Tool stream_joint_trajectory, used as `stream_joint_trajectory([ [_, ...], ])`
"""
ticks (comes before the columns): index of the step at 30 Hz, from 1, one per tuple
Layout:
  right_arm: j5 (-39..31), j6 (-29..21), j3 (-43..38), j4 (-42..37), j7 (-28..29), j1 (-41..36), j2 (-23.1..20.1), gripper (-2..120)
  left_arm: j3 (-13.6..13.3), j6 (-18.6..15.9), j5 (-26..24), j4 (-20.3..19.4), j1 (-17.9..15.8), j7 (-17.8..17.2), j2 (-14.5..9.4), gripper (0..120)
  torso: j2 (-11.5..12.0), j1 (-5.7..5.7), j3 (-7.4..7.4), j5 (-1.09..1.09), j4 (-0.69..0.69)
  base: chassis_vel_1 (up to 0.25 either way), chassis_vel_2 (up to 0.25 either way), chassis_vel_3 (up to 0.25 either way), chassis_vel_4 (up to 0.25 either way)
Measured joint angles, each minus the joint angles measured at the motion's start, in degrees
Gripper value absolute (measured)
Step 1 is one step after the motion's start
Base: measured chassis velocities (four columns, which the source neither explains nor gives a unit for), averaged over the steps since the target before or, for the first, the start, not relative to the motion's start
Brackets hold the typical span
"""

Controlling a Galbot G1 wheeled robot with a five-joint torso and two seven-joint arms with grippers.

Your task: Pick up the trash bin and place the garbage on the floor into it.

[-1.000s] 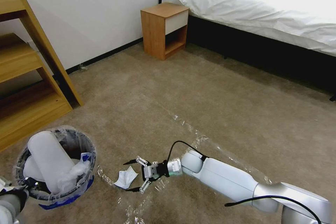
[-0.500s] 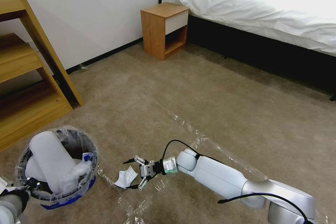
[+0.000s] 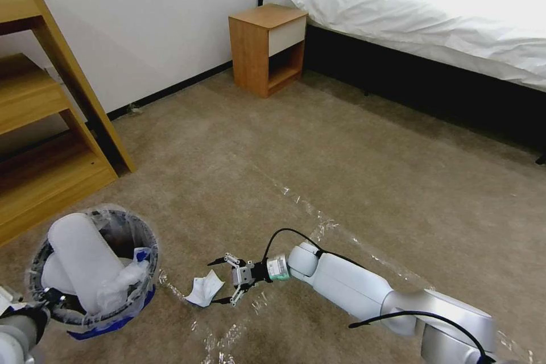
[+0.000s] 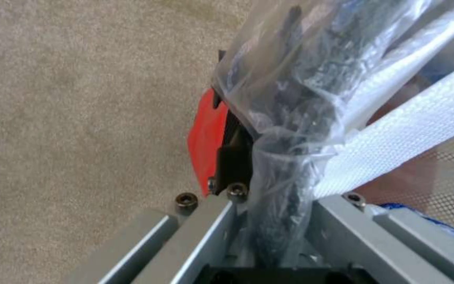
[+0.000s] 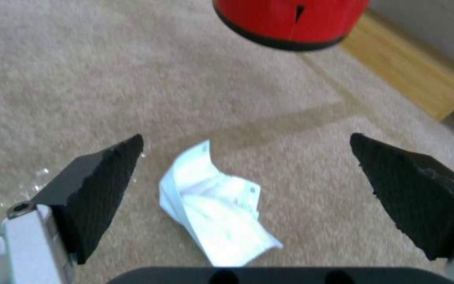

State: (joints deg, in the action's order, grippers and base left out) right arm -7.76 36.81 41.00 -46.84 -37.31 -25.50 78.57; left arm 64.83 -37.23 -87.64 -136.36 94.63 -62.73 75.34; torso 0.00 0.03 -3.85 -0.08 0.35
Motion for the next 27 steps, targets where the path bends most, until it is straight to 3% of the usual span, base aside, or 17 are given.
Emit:
stream_joint_trajectory([
  [27, 1.0, 0.87, -0.45, 8.0, -0.72, 0.8, 4.45, 100, -0.17, 0.02, 0.2, 0.3, -0.28, 0.05, -0.17, 0, 0.0, 0.0, 0.0, 0.0, 0.0, 0.0, 0.0, 0.0, 0.0],
])
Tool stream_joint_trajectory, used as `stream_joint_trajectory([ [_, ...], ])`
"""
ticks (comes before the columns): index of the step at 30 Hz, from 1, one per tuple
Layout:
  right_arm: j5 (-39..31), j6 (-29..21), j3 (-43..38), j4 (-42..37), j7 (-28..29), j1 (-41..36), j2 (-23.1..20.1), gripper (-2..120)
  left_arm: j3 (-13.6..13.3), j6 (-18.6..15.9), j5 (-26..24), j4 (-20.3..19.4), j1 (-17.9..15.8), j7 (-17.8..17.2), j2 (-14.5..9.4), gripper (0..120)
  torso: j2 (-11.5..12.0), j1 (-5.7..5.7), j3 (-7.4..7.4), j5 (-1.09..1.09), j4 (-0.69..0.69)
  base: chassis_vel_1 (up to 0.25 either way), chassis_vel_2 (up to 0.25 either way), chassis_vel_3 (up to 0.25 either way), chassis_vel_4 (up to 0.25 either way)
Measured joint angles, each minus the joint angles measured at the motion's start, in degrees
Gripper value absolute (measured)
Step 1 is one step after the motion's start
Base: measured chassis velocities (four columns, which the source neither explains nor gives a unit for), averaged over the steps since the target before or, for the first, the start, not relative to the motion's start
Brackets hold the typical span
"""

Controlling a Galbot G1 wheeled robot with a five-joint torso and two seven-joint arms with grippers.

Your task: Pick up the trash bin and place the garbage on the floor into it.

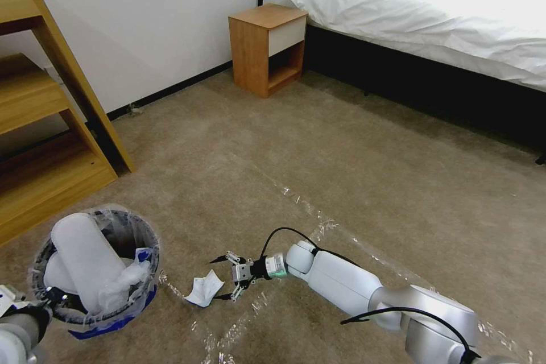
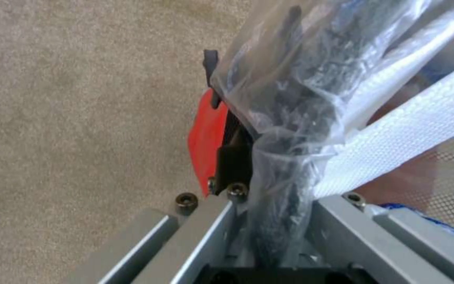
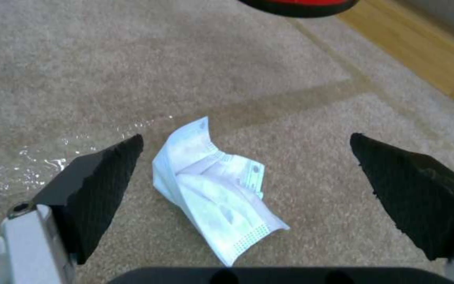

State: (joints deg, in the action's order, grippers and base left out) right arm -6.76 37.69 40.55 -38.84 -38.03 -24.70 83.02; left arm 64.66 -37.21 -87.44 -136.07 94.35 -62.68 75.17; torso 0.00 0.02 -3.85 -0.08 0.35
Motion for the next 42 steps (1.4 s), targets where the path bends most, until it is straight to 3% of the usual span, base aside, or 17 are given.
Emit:
stream_joint_trajectory([
  [17, 1.9, 0.73, -2.52, 8.97, -1.8, -0.47, 5.49, 100, -0.34, 0.09, 0.3, 0.91, -0.8, -0.02, -0.07, 0, 0.0, 0.0, 0.0, 0.0, 0.0, 0.0, 0.0, 0.0, 0.0],
  [42, 2.66, -2.09, -4.93, 15.76, -2.57, -0.38, 9.1, 100, -1.09, 0.12, 0.76, 1.7, -1.37, -0.04, -0.69, 0, 0.0, 0.0, 0.0, 0.0, 0.0, 0.0, 0.0, 0.0, 0.0],
])
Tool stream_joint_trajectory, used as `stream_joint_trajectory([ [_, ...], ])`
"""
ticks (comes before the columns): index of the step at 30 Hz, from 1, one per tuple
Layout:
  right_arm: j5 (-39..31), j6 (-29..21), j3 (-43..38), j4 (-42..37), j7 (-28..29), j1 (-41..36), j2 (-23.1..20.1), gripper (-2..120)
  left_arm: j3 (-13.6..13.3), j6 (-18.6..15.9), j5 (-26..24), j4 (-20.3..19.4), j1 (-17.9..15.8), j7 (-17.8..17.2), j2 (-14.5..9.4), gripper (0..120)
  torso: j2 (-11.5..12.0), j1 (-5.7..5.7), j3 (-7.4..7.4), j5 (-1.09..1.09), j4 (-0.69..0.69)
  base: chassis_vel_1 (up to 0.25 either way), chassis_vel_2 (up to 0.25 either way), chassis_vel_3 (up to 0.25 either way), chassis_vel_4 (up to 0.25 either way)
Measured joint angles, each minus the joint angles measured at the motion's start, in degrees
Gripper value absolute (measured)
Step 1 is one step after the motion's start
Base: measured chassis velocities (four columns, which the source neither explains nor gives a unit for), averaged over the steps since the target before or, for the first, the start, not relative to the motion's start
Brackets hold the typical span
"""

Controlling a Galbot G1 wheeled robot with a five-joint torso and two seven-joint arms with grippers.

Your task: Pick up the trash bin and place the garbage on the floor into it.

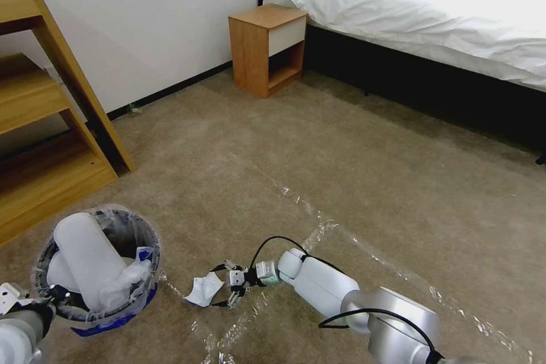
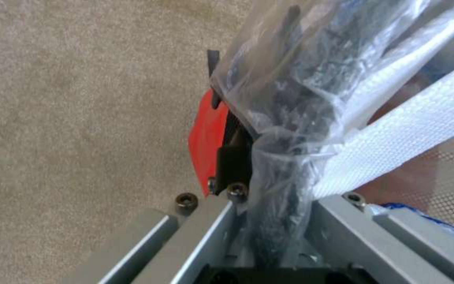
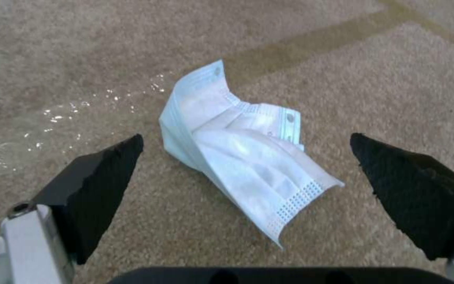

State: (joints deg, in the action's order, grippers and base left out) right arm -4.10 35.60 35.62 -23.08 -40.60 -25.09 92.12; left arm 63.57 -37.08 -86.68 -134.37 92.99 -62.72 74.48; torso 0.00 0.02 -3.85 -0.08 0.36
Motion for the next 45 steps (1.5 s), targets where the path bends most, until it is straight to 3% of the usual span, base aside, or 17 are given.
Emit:
stream_joint_trajectory([
  [25, -2.05, -6.65, -3.99, 2.88, 1.0, 2.06, 0.04, 100, -0.6, -0.04, 0.47, -0.32, 0.3, 0.17, 0.42, 0, 0.0, 0.0, 0.0, 0.0, 0.0, 0.0, 0.0, 0.0, 0.0],
  [45, -2.47, -8.41, -3.93, 3.38, 0.67, 3.07, 0.02, 100, -0.61, -0.04, 0.47, -0.12, -0.07, 0.35, 0.47, 0, 0.0, 0.0, 0.0, 0.0, 0.0, 0.0, 0.0, 0.0, 0.0],
])
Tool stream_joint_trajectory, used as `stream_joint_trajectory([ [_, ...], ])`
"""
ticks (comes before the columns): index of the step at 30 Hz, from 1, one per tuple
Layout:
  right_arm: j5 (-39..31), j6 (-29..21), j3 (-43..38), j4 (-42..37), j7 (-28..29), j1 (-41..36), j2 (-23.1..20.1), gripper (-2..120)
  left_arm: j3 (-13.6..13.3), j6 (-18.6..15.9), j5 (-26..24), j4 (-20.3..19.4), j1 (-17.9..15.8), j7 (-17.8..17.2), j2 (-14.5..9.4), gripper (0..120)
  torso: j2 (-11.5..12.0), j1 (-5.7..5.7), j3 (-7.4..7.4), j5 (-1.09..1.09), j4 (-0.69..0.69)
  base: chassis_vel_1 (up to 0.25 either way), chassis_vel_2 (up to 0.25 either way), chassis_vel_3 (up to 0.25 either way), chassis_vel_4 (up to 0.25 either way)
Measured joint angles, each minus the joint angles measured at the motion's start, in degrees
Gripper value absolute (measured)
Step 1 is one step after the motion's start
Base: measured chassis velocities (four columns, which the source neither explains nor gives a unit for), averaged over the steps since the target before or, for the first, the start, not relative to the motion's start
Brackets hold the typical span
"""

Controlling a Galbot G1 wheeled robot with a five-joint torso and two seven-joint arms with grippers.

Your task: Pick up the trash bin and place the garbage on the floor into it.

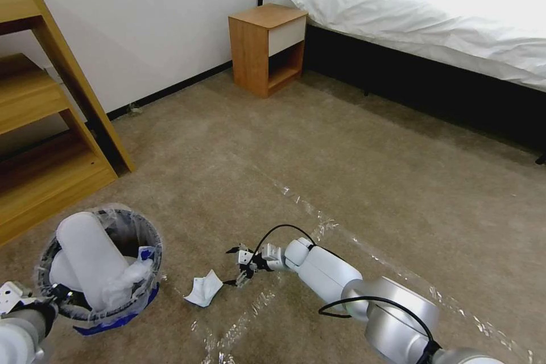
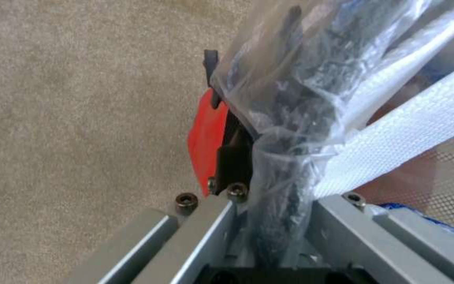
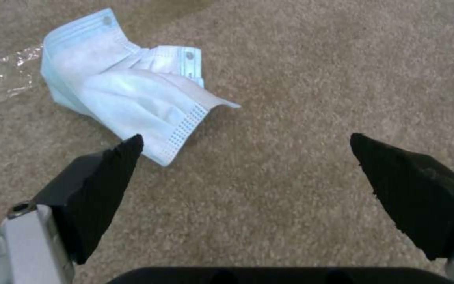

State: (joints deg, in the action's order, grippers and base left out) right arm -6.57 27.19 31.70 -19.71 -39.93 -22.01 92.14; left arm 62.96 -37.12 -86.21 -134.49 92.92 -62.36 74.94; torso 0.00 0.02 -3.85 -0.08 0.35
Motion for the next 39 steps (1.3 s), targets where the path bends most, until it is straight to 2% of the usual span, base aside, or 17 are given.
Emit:
stream_joint_trajectory([
  [39, -0.33, -0.68, 0.67, -1.01, -0.67, 2.29, -0.01, 100, -0.24, 0.03, 0.9, -0.64, -0.25, 0.06, 0.76, 0, 0.0, 0.0, 0.0, 0.0, 0.0, 0.0, 0.0, 0.0, 0.0],
])
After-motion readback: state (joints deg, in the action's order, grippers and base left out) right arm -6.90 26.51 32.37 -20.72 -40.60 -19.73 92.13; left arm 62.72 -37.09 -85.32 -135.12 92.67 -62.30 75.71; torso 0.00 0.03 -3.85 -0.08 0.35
